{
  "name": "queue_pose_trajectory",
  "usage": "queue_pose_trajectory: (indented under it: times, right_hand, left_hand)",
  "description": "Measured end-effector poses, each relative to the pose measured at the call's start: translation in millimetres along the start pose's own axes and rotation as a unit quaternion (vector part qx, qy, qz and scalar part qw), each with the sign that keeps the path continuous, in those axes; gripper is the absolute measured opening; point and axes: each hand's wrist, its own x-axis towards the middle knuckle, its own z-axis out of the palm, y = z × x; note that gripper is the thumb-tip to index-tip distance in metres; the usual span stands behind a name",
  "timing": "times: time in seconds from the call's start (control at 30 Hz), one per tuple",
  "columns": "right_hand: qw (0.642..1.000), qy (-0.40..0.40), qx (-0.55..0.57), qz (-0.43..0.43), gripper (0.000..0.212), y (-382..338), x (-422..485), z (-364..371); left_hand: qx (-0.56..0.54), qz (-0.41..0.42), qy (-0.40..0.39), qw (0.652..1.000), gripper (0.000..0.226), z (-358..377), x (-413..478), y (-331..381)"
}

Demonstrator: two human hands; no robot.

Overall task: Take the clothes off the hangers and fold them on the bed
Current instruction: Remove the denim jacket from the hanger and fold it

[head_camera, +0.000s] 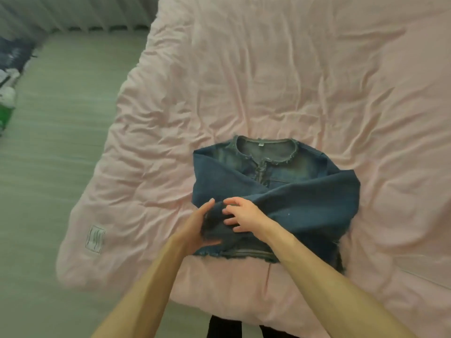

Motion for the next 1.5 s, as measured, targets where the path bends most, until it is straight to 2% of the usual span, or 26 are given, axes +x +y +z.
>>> queue_pose_trajectory:
  times: [0.03, 0.13, 0.23, 0.33, 0.4, 0.47, 0.57, 0.67, 0.73, 0.83, 0.9, 0.97, 1.0, 1.1, 1.17, 1.27, 1.33, 1.43, 1.5]
  right_hand:
    - [1.000, 0.020, 0.003, 0.002, 0.020, 7.8, 5.3, 4.8]
    - [0.986, 0.168, -0.013, -0.007, 0.013, 25.5, 10.5, 4.8]
    - [0.958, 0.287, 0.003, 0.014, 0.011, 47.4, 5.0, -16.0]
    - [0.921, 0.383, 0.044, 0.061, 0.011, 68.4, -2.2, -36.8]
    - [0.892, 0.440, 0.055, 0.090, 0.019, 80.4, -8.2, -48.6]
    - [0.865, 0.489, 0.055, 0.101, 0.028, 90.1, -11.8, -57.5]
    - [0.838, 0.521, 0.102, 0.128, 0.030, 100.7, -14.3, -62.8]
    - [0.843, 0.476, 0.210, 0.136, 0.051, 104.0, -14.0, -63.0]
    - [0.837, 0.432, 0.319, 0.109, 0.051, 98.5, -13.6, -68.3]
    - [0.773, 0.367, 0.513, 0.067, 0.050, 91.2, -12.5, -85.5]
    - [0.732, 0.346, 0.585, 0.047, 0.050, 91.5, -16.1, -97.3]
    - [0.722, 0.332, 0.607, 0.035, 0.049, 94.3, -22.3, -109.9]
    - [0.729, 0.328, 0.599, 0.037, 0.047, 95.1, -23.4, -112.7]
    - [0.749, 0.308, 0.584, 0.046, 0.041, 101.5, -30.3, -131.1]
    - [0.757, 0.297, 0.578, 0.068, 0.041, 106.6, -34.2, -143.6]
    - [0.760, 0.275, 0.579, 0.102, 0.051, 114.9, -42.7, -164.9]
    - [0.779, 0.248, 0.564, 0.120, 0.052, 117.6, -45.5, -173.0]
    - [0.801, 0.195, 0.553, 0.122, 0.050, 117.9, -44.6, -185.2]
    - [0.802, 0.161, 0.561, 0.122, 0.044, 122.0, -40.8, -193.8]
  left_hand:
    - [0.032, 0.001, 0.027, 0.999, 0.044, -8.3, 2.2, -9.8]
    - [0.141, 0.022, 0.074, 0.987, 0.028, -29.8, 11.5, -30.2]
    - [0.173, 0.037, 0.087, 0.980, 0.022, -35.7, 25.4, -34.8]
    - [0.217, 0.105, 0.109, 0.964, 0.019, -38.6, 46.2, -35.0]
    - [0.204, 0.142, 0.146, 0.958, 0.016, -33.5, 50.0, -35.1]
    - [0.149, 0.155, 0.205, 0.955, 0.025, -28.5, 48.5, -39.1]
    - [0.101, 0.111, 0.277, 0.949, 0.030, -33.3, 42.0, -56.0]
    - [0.184, 0.041, 0.271, 0.944, 0.029, -51.0, 41.5, -78.0]
    - [0.218, 0.022, 0.273, 0.937, 0.033, -56.8, 44.8, -81.4]
    - [0.232, 0.009, 0.303, 0.924, 0.039, -50.8, 48.8, -76.8]
    - [0.242, 0.018, 0.350, 0.905, 0.045, -36.6, 47.3, -75.6]
    - [0.317, 0.086, 0.402, 0.855, 0.060, -14.6, 43.8, -73.7]
    - [0.372, 0.130, 0.409, 0.823, 0.067, -6.2, 44.0, -73.6]
    - [0.510, 0.248, 0.349, 0.746, 0.072, 31.0, 50.1, -67.7]
    - [0.555, 0.311, 0.291, 0.715, 0.069, 60.7, 54.5, -57.8]
    - [0.591, 0.340, 0.173, 0.711, 0.062, 124.8, 61.2, -32.0]
    - [0.594, 0.339, 0.124, 0.719, 0.060, 163.8, 67.6, -13.1]
    - [0.582, 0.337, 0.088, 0.735, 0.060, 215.7, 79.2, 13.6]
    - [0.578, 0.327, 0.076, 0.744, 0.062, 247.2, 90.7, 29.9]
